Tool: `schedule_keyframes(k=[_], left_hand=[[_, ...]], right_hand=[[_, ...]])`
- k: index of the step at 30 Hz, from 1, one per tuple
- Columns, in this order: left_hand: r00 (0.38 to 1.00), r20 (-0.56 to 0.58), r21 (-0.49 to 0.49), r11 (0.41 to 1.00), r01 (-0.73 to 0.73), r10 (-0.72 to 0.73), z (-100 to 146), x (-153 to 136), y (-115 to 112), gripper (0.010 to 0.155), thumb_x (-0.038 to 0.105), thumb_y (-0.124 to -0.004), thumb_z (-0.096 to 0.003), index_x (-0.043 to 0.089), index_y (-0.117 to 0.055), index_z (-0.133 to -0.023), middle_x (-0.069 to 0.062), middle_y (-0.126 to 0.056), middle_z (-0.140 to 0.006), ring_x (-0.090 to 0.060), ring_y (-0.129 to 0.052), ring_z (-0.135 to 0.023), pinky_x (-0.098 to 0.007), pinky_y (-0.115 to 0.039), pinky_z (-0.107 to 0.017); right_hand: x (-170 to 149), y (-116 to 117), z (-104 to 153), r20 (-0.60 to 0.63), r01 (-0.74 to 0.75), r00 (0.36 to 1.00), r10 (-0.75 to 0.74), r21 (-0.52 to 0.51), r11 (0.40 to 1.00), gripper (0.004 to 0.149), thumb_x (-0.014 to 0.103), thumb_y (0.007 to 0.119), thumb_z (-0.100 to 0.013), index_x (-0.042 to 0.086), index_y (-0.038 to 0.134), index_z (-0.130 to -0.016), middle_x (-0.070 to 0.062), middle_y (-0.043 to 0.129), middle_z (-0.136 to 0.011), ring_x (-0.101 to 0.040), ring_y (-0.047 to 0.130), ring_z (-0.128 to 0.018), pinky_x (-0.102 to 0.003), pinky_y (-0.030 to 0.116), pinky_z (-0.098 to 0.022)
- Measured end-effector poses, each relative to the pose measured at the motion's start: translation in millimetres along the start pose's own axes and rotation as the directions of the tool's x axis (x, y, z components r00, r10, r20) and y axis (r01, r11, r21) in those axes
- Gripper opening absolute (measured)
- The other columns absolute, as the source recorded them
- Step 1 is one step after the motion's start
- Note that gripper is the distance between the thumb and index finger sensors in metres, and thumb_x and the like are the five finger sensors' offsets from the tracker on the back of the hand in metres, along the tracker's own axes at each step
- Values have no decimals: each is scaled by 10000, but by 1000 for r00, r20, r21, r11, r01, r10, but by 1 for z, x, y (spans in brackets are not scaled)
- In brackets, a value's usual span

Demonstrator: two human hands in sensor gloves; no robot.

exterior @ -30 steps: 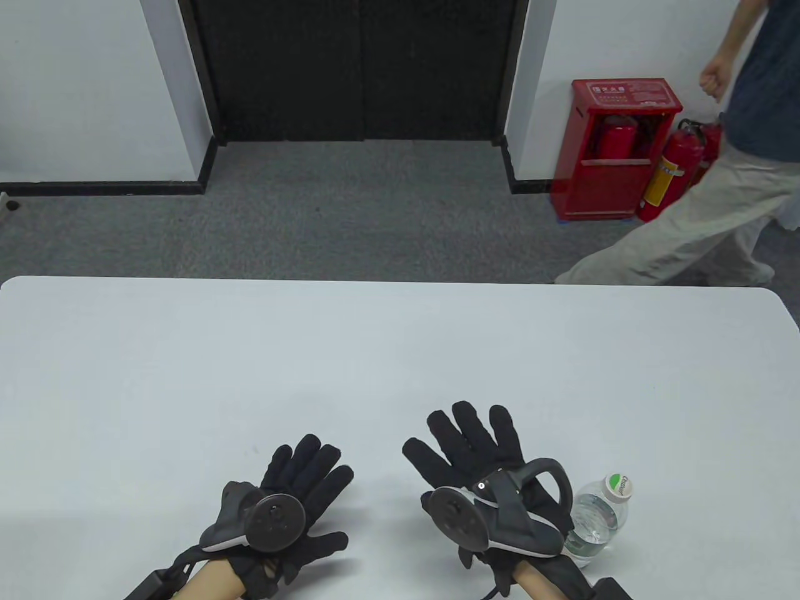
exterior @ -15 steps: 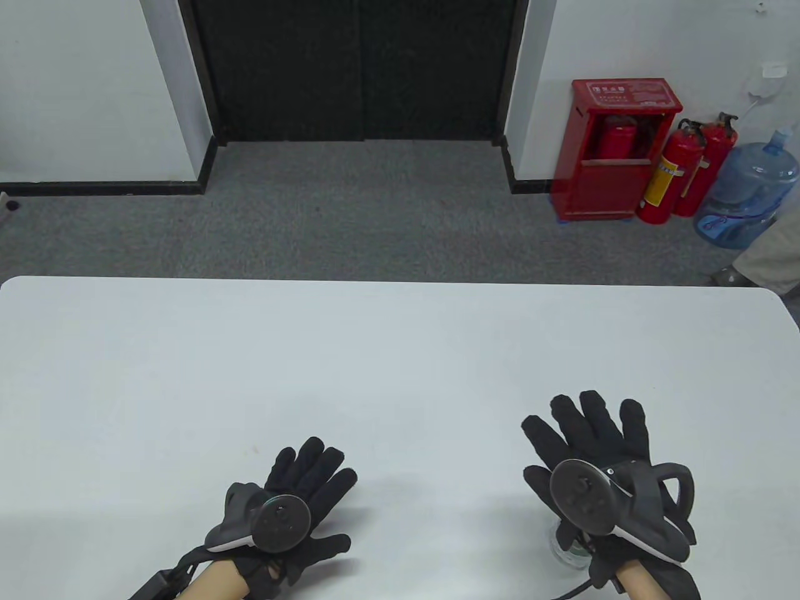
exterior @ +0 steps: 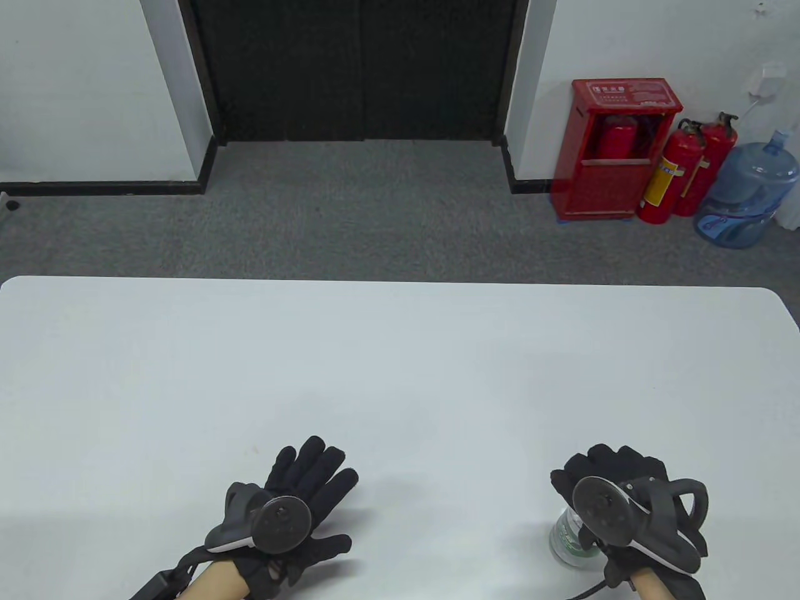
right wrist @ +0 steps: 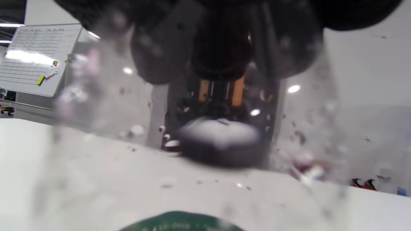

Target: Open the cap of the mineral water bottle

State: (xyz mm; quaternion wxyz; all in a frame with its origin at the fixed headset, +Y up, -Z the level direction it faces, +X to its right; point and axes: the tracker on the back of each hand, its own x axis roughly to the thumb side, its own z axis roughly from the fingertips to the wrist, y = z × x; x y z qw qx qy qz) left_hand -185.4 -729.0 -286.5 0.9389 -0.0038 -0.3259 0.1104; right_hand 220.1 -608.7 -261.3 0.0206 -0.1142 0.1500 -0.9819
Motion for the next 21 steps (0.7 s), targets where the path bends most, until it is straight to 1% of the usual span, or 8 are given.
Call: schedule_keyframes(k=[3, 6, 9, 13, 15, 17, 20, 21], left_hand=[[1000, -4, -6, 1000, -11, 11, -2, 0, 1, 864, 710, -704, -362, 423, -215, -1013, -8, -148, -1104, -321, -105, -1088, -620, -192, -744], [998, 8, 7, 998, -61, 61, -5, 5, 7, 860, 710, -703, -367, 420, -220, -1017, -10, -152, -1108, -324, -110, -1091, -621, -193, -745], [993, 43, -9, 994, -112, 113, -12, 16, 13, 862, 714, -698, -370, 419, -216, -1020, -11, -152, -1111, -325, -112, -1094, -624, -195, -747], [966, 88, -39, 969, -242, 245, -27, 36, 18, 886, 714, -698, -374, 408, -174, -1019, -7, -151, -1117, -377, -113, -1092, -661, -195, -734], [937, 94, -43, 941, -335, 337, -35, 42, 18, 914, 719, -693, -375, 400, -116, -1008, -8, -123, -1114, -379, -108, -1094, -670, -193, -731], [868, 94, -41, 873, -486, 488, -44, 47, 14, 927, 720, -691, -379, 407, -67, -989, -1, -91, -1109, -370, -96, -1097, -672, -183, -732], [784, 94, -22, 789, -614, 613, -46, 55, 8, 977, 707, -705, -382, 419, 40, -946, 6, -34, -1096, -357, -85, -1103, -672, -168, -738], [777, 88, -28, 782, -623, 623, -45, 58, 6, 1014, 705, -720, -375, 427, 93, -913, 4, -6, -1086, -360, -71, -1102, -676, -153, -737]], right_hand=[[3, 1, -4, 45, 24, 999, -22, -37, 999, 444, 539, 659, -372, 263, 923, -600, -7, 976, -491, -347, 922, -330, -538, 756, -252], [8, 1, -13, 75, 46, 996, -44, -27, 999, 443, 537, 655, -376, 263, 918, -603, -2, 974, -489, -344, 923, -329, -538, 755, -253], [23, -5, -26, 133, 72, 989, -66, -35, 997, 443, 538, 663, -375, 262, 923, -604, -2, 978, -484, -342, 926, -327, -537, 757, -253], [59, -25, -50, 240, 107, 967, -87, -71, 992, 445, 538, 662, -376, 262, 923, -607, 0, 982, -480, -339, 929, -325, -538, 758, -255], [79, -36, -59, 297, 123, 950, -92, -88, 988, 446, 537, 655, -377, 264, 918, -611, 2, 979, -483, -337, 929, -328, -536, 758, -258], [105, -49, -67, 364, 148, 926, -100, -107, 983, 448, 541, 652, -375, 269, 916, -614, 5, 979, -486, -333, 930, -335, -535, 758, -263], [141, -63, -69, 467, 191, 877, -112, -125, 974, 449, 545, 654, -373, 274, 917, -616, 9, 979, -490, -330, 932, -344, -533, 759, -270], [151, -65, -69, 498, 204, 860, -115, -128, 971, 449, 545, 656, -372, 273, 917, -616, 9, 979, -489, -329, 933, -344, -533, 759, -270]])
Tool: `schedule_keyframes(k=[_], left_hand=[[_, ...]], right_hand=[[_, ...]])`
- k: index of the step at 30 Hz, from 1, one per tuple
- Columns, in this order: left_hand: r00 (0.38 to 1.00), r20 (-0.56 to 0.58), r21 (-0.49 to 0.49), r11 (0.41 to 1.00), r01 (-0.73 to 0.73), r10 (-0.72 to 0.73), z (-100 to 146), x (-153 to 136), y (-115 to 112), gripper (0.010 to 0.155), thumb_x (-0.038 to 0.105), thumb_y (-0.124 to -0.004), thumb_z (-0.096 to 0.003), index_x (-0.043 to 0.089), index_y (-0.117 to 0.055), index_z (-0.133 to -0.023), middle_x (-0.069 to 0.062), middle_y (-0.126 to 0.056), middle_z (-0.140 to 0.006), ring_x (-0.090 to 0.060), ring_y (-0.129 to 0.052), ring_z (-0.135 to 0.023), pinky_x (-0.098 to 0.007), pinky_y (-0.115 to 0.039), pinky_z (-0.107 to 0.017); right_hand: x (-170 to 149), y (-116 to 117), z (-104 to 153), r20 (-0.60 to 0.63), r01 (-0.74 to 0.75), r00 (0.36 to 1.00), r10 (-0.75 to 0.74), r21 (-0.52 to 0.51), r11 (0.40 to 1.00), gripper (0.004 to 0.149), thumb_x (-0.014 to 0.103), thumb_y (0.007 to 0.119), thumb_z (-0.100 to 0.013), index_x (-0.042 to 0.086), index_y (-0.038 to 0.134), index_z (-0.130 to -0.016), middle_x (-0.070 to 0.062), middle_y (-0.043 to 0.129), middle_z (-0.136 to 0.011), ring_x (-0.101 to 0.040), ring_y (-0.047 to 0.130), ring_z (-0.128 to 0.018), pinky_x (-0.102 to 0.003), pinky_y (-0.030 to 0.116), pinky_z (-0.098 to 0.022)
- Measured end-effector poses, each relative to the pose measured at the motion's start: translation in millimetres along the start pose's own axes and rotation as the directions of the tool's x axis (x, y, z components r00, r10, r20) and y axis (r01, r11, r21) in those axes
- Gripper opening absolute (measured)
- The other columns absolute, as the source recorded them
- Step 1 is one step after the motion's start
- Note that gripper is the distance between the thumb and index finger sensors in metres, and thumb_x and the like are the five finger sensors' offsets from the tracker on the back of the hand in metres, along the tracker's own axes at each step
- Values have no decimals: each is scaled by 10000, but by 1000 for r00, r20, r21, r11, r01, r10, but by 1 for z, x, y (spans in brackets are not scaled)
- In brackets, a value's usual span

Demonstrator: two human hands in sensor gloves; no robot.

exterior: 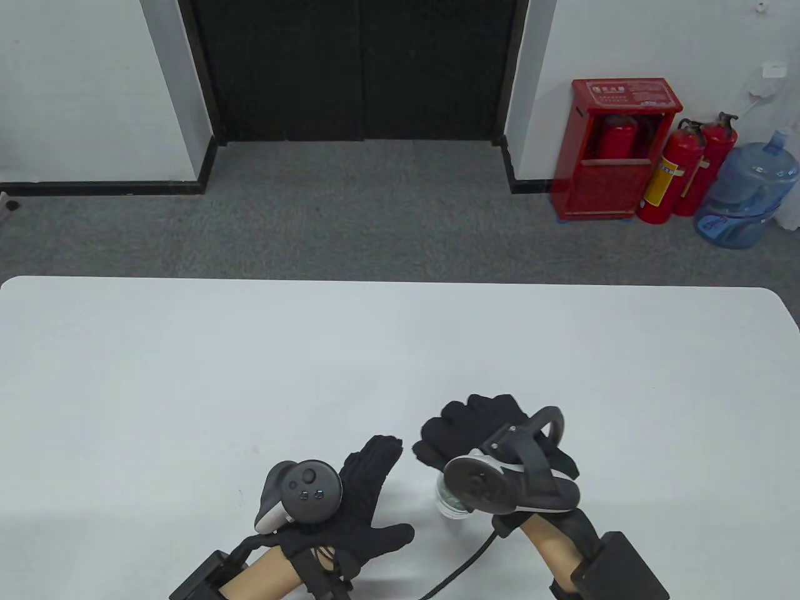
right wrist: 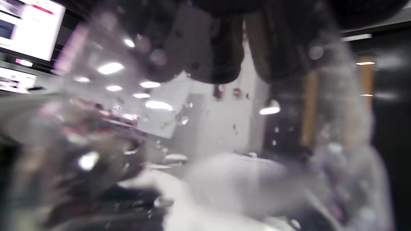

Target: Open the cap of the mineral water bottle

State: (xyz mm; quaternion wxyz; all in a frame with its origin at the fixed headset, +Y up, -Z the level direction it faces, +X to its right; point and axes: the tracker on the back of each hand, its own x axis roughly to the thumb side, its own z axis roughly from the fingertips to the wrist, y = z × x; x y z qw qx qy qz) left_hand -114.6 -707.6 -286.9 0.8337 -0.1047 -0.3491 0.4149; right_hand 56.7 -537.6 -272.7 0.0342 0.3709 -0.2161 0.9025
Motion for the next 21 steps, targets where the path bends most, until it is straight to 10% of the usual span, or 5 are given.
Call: schedule_keyframes(k=[7, 12, 16, 21], left_hand=[[985, 55, 96, 981, -170, 165, 12, -2, -3, 1064, 677, -778, -369, 446, 131, -871, -10, -154, -1094, -376, -359, -1108, -665, -334, -762], [994, 78, 192, 977, -88, 74, 13, -9, -2, 971, 665, -895, -309, 314, -280, -974, -23, -579, -986, -329, -827, -926, -571, -719, -665], [984, 73, 203, 963, -175, 163, 14, -15, 1, 970, 660, -903, -310, 260, -310, -965, -32, -598, -970, -340, -870, -882, -566, -751, -639], [989, 96, 216, 968, -131, 112, 15, -13, -2, 971, 658, -904, -308, 242, -316, -960, -35, -596, -965, -342, -882, -868, -564, -758, -634]], right_hand=[[52, 6, -14, 118, 216, 971, -207, -71, 974, 440, 532, 644, -369, 282, 897, -628, 19, 977, -448, -336, 921, -328, -546, 721, -318], [49, 24, -9, 92, 352, 934, -346, -59, 934, 438, 536, 663, -393, 280, 889, -666, 19, 957, -490, -340, 908, -377, -549, 705, -347], [38, 24, -2, 28, 292, 956, -291, -174, 941, 558, 600, 690, -366, 302, 839, -814, -42, 940, -742, -368, 905, -565, -583, 672, -475], [31, 21, 7, -61, 65, 995, -76, -163, 984, 644, 720, 664, -337, 309, 828, -805, -21, 938, -555, -327, 880, -494, -573, 655, -478]])
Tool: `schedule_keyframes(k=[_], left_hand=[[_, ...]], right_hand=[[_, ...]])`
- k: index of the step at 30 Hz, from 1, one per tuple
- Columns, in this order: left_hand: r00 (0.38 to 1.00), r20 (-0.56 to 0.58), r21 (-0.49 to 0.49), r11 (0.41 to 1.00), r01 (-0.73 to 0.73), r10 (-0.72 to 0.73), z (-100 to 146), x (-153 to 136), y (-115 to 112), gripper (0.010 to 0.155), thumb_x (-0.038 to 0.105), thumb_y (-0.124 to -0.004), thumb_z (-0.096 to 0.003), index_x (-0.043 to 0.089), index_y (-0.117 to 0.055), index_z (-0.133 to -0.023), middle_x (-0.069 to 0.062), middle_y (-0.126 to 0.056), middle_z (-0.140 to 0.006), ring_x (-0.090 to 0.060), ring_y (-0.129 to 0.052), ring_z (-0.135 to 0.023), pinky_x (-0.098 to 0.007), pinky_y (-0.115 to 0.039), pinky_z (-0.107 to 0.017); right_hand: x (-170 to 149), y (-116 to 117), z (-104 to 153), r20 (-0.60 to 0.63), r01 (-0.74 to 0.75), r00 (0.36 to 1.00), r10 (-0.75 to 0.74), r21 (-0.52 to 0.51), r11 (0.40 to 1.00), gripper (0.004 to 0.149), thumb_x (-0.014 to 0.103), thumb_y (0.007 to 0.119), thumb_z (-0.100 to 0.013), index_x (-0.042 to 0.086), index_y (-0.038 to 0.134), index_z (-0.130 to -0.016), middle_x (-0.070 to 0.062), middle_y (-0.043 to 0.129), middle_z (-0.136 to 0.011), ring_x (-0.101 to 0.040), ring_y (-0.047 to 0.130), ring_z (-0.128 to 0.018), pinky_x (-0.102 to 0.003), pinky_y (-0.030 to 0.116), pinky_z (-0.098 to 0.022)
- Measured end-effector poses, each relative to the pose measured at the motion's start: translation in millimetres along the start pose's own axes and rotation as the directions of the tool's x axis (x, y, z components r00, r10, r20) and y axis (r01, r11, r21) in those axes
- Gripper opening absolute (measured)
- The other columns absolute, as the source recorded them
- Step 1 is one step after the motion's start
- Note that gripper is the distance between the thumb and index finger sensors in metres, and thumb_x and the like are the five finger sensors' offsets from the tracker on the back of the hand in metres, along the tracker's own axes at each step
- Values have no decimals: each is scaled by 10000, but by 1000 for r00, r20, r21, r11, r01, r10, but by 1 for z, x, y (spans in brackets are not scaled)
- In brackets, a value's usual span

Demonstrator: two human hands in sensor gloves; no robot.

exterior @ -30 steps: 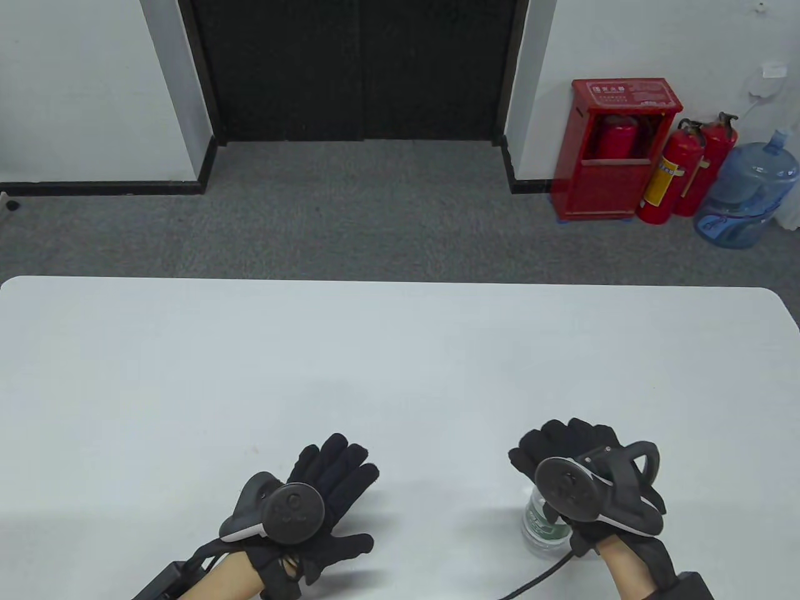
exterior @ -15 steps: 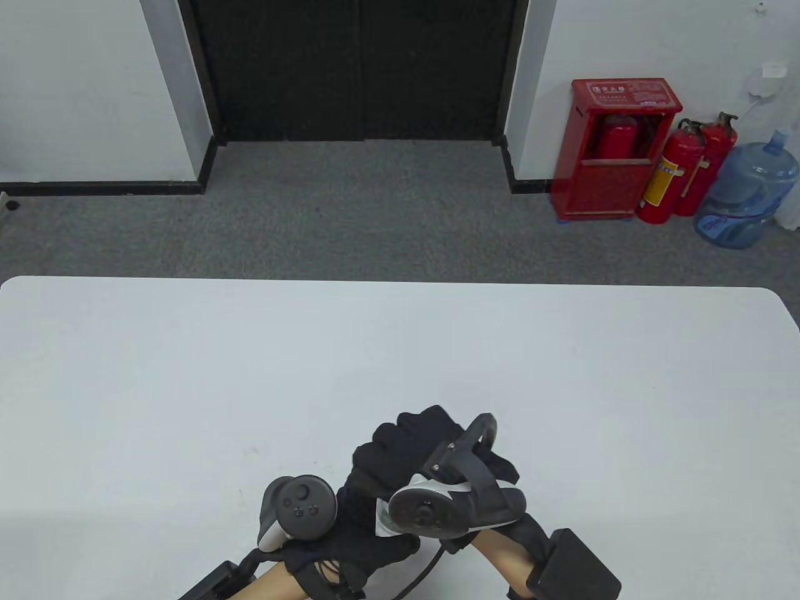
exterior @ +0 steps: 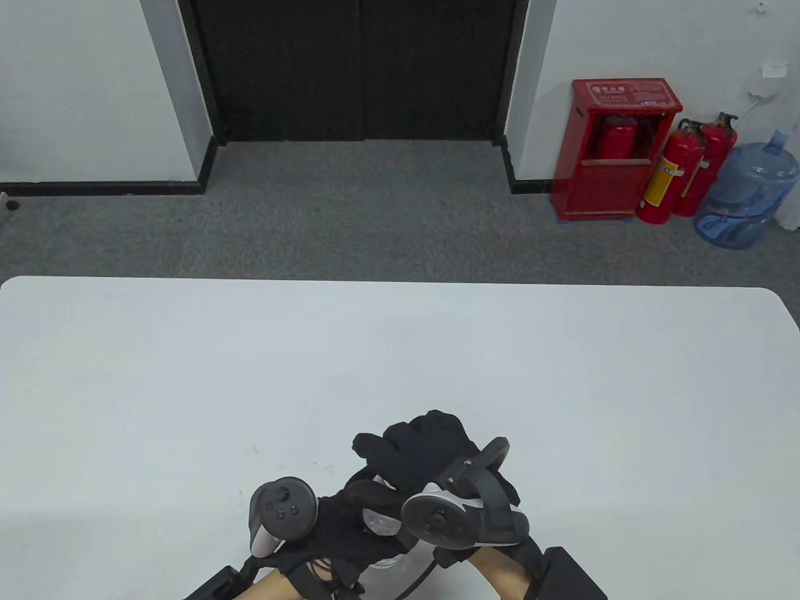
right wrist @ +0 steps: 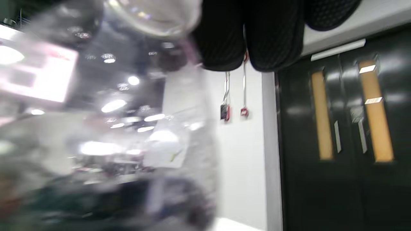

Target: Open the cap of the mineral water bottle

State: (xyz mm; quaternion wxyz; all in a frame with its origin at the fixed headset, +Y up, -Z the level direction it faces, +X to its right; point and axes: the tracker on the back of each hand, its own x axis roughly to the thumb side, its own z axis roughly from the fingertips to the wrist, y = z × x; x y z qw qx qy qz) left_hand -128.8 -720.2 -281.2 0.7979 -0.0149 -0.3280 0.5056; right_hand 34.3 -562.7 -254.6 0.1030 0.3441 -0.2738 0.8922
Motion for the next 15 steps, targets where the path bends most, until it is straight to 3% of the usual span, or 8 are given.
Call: schedule_keyframes(k=[2, 4, 10, 13, 15], left_hand=[[1000, -4, 7, 1000, -12, 12, 0, 2, -3, 981, 658, -901, -315, 235, -298, -963, -39, -589, -966, -345, -880, -866, -565, -756, -633], [1000, 2, 7, 1000, 12, -12, 1, 3, -5, 982, 661, -897, -315, 230, -296, -961, -42, -588, -964, -345, -883, -861, -564, -759, -628], [999, 31, -3, 999, 39, -39, 3, 3, -4, 972, 650, -884, -332, 229, -267, -954, -51, -561, -962, -346, -866, -866, -565, -746, -632], [996, 50, 4, 998, 69, -70, 3, 3, -2, 969, 657, -875, -338, 232, -257, -952, -44, -556, -962, -340, -866, -867, -559, -752, -631], [997, 59, -6, 998, 58, -58, 3, 3, -2, 971, 655, -883, -333, 236, -262, -952, -42, -557, -964, -346, -864, -872, -561, -751, -633]], right_hand=[[-1, -4, 0, -4, -63, 998, 63, 0, 998, 638, 751, 643, -327, 317, 883, -729, 16, 942, -350, -286, 894, -372, -558, 688, -429], [-2, -7, -1, 5, -16, 1000, 16, 11, 1000, 558, 702, 676, -345, 306, 934, -641, 49, 924, -172, -243, 908, -206, -535, 742, -333], [4, -3, 0, 78, 59, 995, -61, 29, 998, 464, 616, 656, -387, 333, 896, -665, 8, 899, -198, -267, 885, -235, -550, 716, -345], [6, -3, 0, 106, 77, 991, -83, 63, 995, 450, 598, 650, -388, 357, 848, -713, -14, 901, -265, -291, 875, -311, -563, 687, -394], [4, -3, 0, 146, 172, 972, -186, 106, 979, 450, 581, 674, -379, 377, 806, -758, -41, 908, -341, -320, 866, -393, -579, 656, -446]])
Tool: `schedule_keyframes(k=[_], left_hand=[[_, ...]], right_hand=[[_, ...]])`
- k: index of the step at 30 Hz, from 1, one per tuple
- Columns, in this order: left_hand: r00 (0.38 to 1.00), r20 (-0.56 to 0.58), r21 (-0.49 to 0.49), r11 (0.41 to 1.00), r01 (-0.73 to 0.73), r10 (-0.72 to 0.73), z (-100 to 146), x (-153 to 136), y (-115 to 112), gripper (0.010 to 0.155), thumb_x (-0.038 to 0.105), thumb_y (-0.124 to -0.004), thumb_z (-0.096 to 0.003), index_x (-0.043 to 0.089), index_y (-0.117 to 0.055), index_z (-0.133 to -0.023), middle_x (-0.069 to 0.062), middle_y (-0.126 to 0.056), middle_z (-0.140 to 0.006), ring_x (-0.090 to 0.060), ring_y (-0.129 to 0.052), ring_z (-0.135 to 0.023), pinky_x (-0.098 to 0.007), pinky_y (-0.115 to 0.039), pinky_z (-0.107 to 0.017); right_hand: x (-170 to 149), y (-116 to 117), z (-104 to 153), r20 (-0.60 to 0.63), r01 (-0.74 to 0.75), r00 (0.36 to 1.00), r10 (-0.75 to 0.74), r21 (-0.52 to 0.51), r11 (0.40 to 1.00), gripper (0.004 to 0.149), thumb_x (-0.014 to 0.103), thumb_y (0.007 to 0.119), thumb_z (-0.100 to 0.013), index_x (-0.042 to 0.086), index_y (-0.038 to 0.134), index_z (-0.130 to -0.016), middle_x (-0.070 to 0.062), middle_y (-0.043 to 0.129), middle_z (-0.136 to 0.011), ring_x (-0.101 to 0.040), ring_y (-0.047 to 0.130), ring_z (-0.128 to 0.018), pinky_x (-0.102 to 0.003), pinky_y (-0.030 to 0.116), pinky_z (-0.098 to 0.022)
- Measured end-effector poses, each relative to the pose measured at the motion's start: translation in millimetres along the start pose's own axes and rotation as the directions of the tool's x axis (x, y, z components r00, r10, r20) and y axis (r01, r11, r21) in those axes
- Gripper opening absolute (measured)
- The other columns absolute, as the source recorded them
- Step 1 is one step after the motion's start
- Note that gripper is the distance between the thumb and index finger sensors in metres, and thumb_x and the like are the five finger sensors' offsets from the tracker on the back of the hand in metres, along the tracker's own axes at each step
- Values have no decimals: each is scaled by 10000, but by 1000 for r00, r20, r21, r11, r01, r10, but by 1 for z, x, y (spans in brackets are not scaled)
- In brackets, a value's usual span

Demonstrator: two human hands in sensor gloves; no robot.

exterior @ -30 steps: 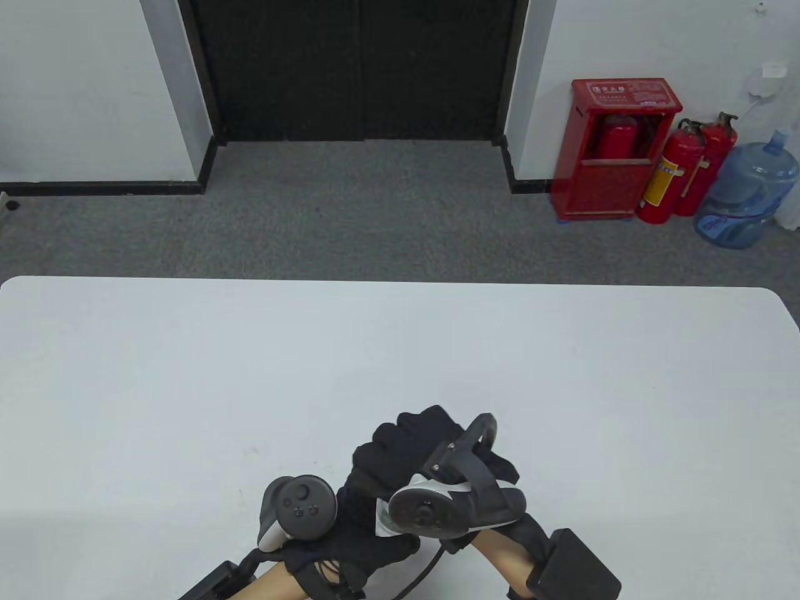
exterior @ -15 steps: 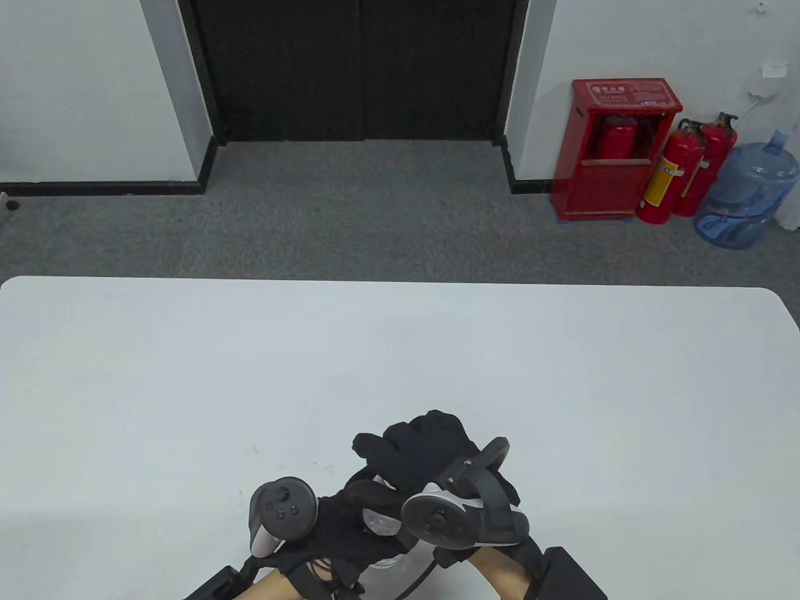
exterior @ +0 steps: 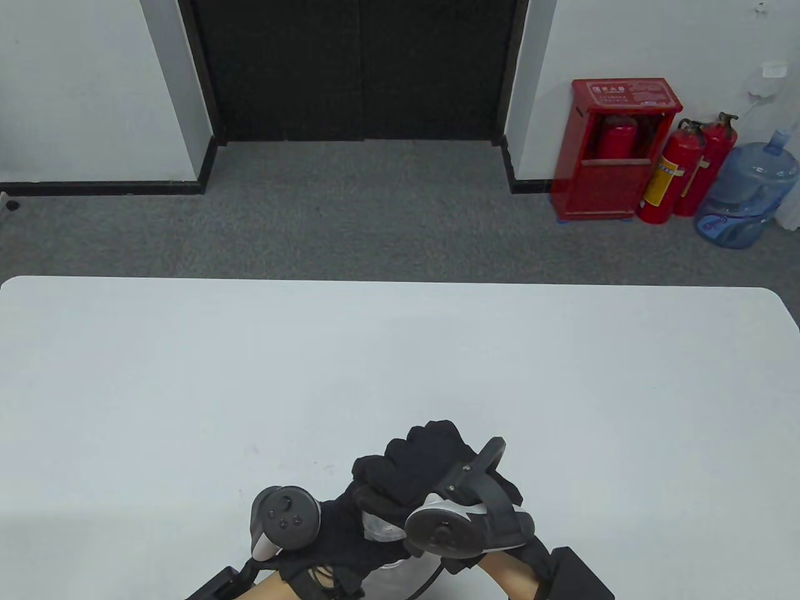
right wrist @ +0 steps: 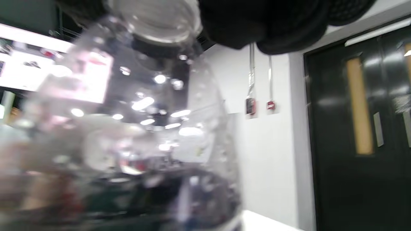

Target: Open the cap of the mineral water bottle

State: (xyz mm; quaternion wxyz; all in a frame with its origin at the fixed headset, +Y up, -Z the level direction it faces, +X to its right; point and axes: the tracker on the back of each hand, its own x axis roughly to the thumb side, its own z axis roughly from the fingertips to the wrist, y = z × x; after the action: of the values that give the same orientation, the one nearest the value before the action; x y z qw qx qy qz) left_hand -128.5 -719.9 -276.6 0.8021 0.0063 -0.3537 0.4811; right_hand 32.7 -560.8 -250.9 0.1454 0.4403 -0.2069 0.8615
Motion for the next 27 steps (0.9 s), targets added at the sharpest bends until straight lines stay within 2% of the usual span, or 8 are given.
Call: schedule_keyframes(k=[3, 6, 8, 10, 12, 19, 23, 27], left_hand=[[1000, 6, -17, 1000, -26, 26, 0, -3, 0, 974, 658, -886, -330, 242, -264, -954, -39, -557, -967, -346, -862, -877, -560, -747, -638], [999, -14, 5, 999, -44, 44, 1, -5, 0, 983, 650, -880, -340, 245, -228, -955, -46, -524, -976, -348, -816, -897, -568, -680, -675], [999, -21, 11, 999, -41, 41, 1, -6, 0, 984, 640, -883, -344, 245, -220, -954, -50, -512, -979, -359, -797, -902, -579, -654, -683], [1000, -19, 6, 1000, -15, 15, 2, -4, -1, 983, 635, -883, -346, 245, -217, -954, -55, -507, -978, -363, -790, -904, -584, -646, -683], [999, -25, -3, 1000, -29, 29, 2, -6, -3, 984, 637, -882, -345, 245, -216, -953, -53, -508, -978, -362, -791, -905, -582, -649, -683], [998, -39, 20, 999, -41, 42, 2, -5, -1, 983, 622, -871, -369, 249, -169, -948, -54, -458, -992, -361, -746, -933, -579, -615, -705], [999, -35, 38, 999, -38, 40, 1, -4, 2, 981, 611, -878, -370, 246, -174, -948, -57, -454, -993, -367, -738, -936, -581, -609, -707], [997, -39, 25, 998, -58, 59, 2, -3, -1, 983, 620, -872, -366, 240, -178, -949, -57, -464, -991, -362, -756, -928, -578, -621, -703]], right_hand=[[-6, 0, 2, 20, 138, 990, -140, 71, 988, 527, 525, 733, -379, 360, 710, -879, -81, 898, -573, -370, 822, -607, -614, 590, -551], [-10, 0, 3, -2, 66, 998, -66, 43, 997, 572, 576, 687, -393, 345, 710, -916, -24, 893, -655, -343, 821, -667, -606, 562, -593], [-8, 0, 3, 6, -22, 1000, 22, -22, 1000, 589, 647, 682, -368, 344, 790, -862, -11, 931, -546, -324, 860, -568, -590, 589, -574], [-3, 1, 2, -5, -106, 994, 106, -92, 990, 594, 686, 652, -350, 318, 892, -749, 8, 943, -365, -297, 898, -425, -577, 646, -519], [0, 3, 1, -2, -120, 993, 120, -76, 990, 564, 668, 672, -350, 317, 907, -723, 11, 944, -310, -282, 915, -378, -570, 677, -495], [-4, 2, 2, 7, 49, 999, -49, -38, 998, 514, 538, 730, -380, 353, 802, -854, -58, 940, -577, -357, 857, -632, -608, 598, -585], [-3, -4, 3, 64, 46, 997, -45, -22, 999, 515, 465, 753, -389, 356, 770, -892, -6, 921, -812, -347, 840, -809, -575, 633, -605], [-7, -4, 3, 40, 96, 995, -95, -16, 995, 527, 455, 755, -399, 309, 767, -905, 16, 942, -837, -352, 858, -816, -582, 618, -615]])
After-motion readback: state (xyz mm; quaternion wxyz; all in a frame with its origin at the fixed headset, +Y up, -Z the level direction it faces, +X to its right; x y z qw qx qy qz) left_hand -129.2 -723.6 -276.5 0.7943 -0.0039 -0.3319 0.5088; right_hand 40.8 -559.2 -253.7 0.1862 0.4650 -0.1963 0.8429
